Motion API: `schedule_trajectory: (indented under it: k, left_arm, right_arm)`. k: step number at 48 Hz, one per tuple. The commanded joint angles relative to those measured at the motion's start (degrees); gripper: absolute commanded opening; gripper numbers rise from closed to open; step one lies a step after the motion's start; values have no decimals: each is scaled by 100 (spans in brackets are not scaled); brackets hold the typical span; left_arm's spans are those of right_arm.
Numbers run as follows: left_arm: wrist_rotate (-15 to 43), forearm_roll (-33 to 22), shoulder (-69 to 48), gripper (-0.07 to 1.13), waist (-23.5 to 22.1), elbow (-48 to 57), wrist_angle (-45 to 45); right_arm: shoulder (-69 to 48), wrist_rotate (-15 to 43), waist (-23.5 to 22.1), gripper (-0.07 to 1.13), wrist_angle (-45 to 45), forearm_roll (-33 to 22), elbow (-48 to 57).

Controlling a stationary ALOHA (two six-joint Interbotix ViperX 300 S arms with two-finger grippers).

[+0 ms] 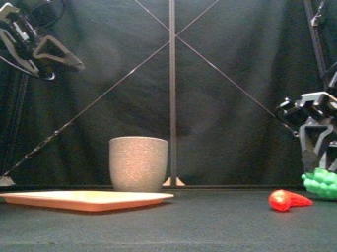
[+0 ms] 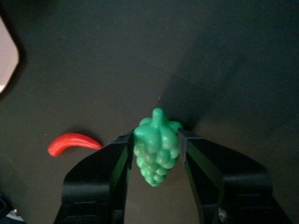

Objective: Pick the green grapes then place it in the grey bowl
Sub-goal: Place green grapes in the grey bowl

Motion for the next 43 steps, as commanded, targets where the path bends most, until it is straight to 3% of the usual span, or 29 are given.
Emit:
schedule_trajectory:
  k: [1,29,43]
  left_arm:
    - [9,-9,26,9,0,-70,-18]
    - [0,-18,26,9,26,26,-44]
    - [-9,-44,26,9,62,53,-44]
  right_arm:
    - [18,-9,62,63,-35,-26,-176]
    - [624,-18,220,61,-316,-202,-439]
    - [554,-18,193,60,-325,-949,-1160]
